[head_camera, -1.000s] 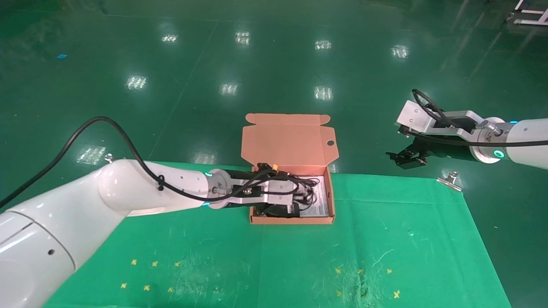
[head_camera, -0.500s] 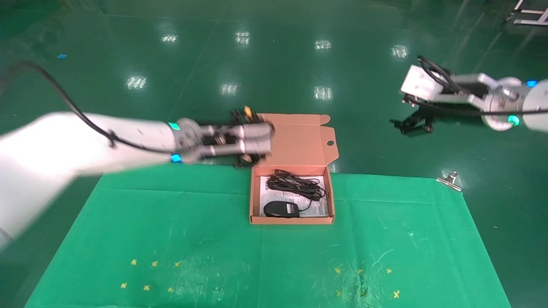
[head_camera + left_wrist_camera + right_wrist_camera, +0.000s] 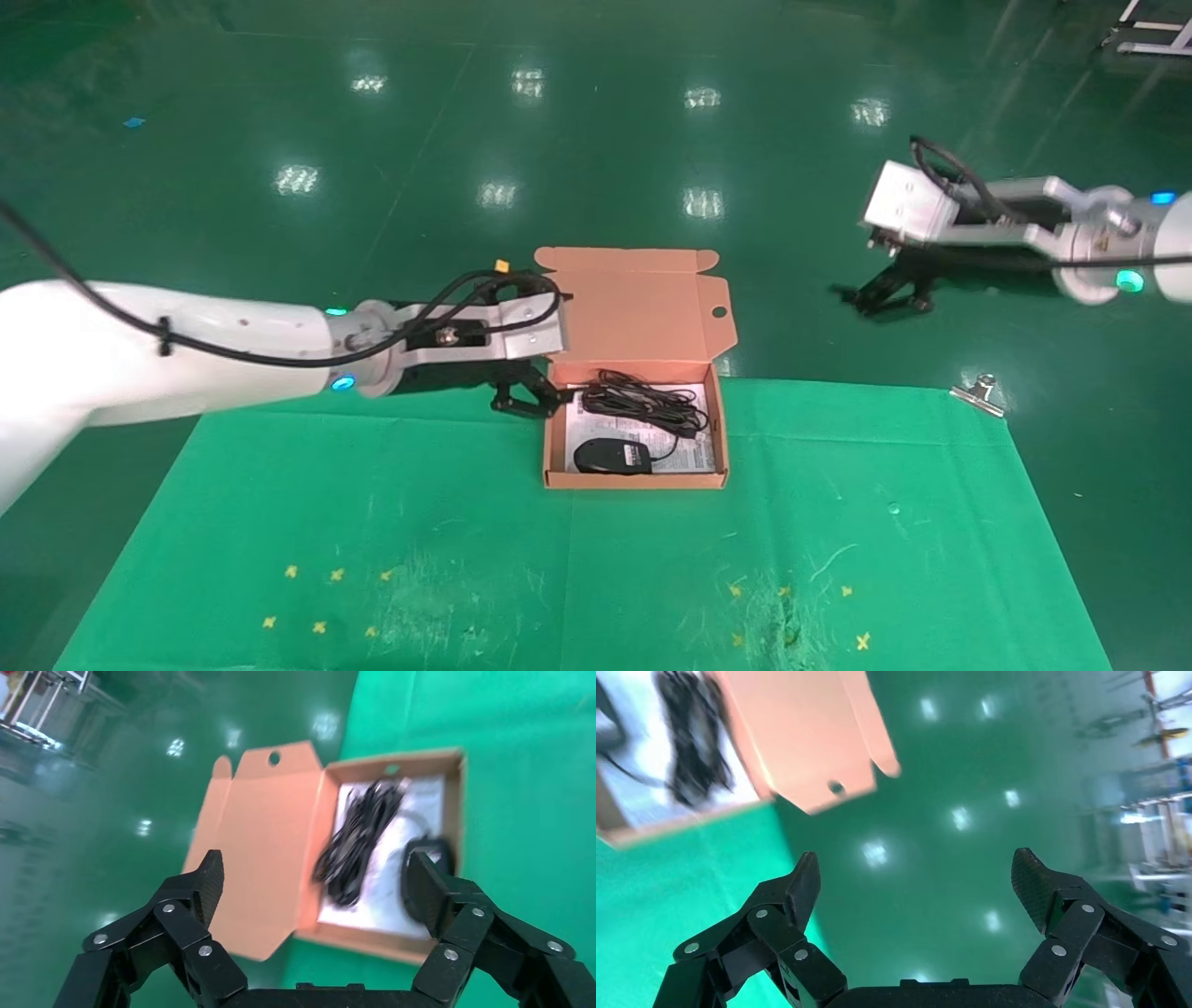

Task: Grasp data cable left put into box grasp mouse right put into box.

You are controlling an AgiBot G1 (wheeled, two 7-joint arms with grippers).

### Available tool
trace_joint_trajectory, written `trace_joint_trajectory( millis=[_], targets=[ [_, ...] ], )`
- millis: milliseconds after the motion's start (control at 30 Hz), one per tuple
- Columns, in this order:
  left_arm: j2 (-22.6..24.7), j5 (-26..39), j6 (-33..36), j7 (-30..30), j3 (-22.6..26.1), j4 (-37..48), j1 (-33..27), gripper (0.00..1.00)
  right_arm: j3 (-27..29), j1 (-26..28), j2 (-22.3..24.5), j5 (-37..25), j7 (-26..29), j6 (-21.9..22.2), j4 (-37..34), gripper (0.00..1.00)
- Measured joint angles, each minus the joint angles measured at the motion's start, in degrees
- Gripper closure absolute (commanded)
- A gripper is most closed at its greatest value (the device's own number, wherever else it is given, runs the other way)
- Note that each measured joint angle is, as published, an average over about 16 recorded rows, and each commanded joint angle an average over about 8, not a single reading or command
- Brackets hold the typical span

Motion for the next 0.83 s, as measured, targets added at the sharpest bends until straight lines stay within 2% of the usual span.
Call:
trace_joint_trajectory(
  millis=[600, 833],
  targets=[
    [-10.27, -12.84, 15.21, -5.65, -15.48, -8.73, 10.79, 0.0, 12.86, -13.32, 4.58, 17.65, 0.14, -12.6, 7.9, 0.0],
    [-12.27, -15.33, 18.16, -6.75, -18.49, -10.43, 12.88, 0.0, 15.35, -15.91, 5.47, 21.07, 0.17, -15.05, 9.44, 0.0]
  ],
)
